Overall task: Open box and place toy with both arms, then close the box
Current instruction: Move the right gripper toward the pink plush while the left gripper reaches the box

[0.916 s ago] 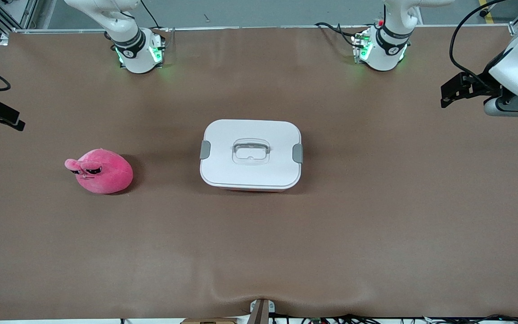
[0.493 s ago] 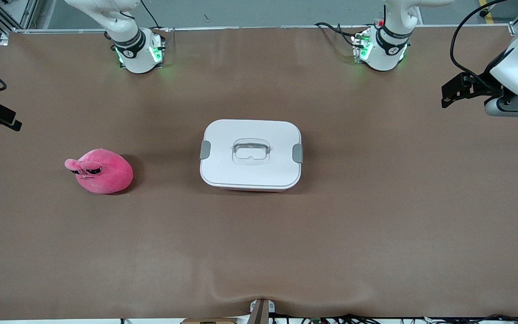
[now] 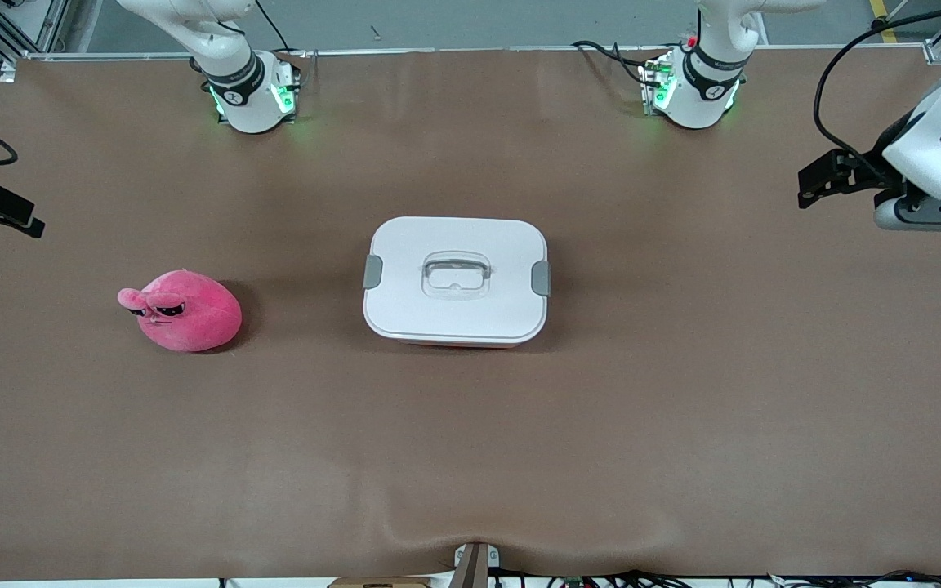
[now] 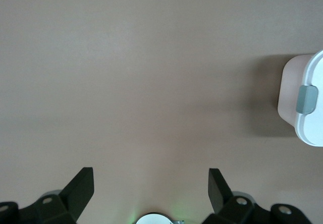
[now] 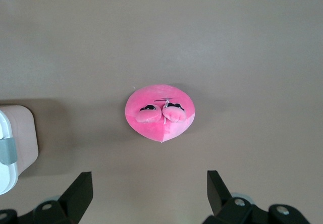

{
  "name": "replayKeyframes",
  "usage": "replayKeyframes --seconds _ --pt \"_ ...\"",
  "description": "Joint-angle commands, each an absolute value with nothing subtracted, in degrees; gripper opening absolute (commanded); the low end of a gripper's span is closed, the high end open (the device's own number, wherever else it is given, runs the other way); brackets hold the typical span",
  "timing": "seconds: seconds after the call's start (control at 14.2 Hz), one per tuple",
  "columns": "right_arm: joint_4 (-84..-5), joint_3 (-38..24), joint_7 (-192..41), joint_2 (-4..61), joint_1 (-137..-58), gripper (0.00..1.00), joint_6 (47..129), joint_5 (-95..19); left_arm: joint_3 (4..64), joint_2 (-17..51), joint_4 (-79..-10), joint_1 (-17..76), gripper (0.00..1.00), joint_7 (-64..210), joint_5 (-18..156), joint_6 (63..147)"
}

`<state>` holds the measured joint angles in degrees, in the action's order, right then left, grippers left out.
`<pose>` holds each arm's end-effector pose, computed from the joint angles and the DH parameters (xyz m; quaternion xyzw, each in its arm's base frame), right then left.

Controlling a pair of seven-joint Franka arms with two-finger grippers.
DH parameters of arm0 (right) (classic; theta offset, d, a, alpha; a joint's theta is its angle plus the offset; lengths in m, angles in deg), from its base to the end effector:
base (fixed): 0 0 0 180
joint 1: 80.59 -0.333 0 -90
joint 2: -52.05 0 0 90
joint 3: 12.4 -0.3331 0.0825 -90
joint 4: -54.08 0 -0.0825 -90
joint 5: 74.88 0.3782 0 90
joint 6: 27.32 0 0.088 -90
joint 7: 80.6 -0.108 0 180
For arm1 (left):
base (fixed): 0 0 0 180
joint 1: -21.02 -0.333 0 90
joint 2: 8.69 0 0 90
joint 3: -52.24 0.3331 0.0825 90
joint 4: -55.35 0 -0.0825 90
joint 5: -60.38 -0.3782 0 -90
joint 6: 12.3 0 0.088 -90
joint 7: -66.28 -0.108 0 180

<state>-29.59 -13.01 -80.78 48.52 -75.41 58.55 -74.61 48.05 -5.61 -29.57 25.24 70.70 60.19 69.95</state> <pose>0.5603 -0.0445 0.6513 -0.9991 0.0413 0.0115 0.0031 0.5464 -0.0791 0.6406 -0.9981 0.0347 0.0498 0.0053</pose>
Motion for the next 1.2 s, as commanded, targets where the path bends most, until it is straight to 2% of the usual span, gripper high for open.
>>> replayKeyframes --seconds 0.0,0.21,0.42,0.63,1.13 --pt "-29.15 -13.02 -80.34 47.05 -77.07 1.00 59.77 -73.83 47.67 -5.62 -31.47 24.97 1.00 70.85 58.98 70.23" --pt "-32.56 -13.02 -80.25 46.17 -78.83 1.00 62.40 -73.83 47.67 -5.18 -31.75 25.59 1.00 70.85 57.57 70.58" --pt "-38.64 -13.02 -80.25 46.25 -79.45 1.00 68.38 -73.83 46.97 -3.25 -31.40 25.85 1.00 71.02 57.39 71.02" --pt "-39.35 -13.02 -78.86 44.77 -80.06 1.00 68.74 -74.18 46.18 -3.16 -31.31 25.50 1.00 71.02 57.30 70.93" --pt "-40.31 -12.93 -52.31 40.45 -82.43 1.00 69.62 -78.57 46.18 -3.33 -31.40 24.98 1.00 72.33 57.39 70.50"
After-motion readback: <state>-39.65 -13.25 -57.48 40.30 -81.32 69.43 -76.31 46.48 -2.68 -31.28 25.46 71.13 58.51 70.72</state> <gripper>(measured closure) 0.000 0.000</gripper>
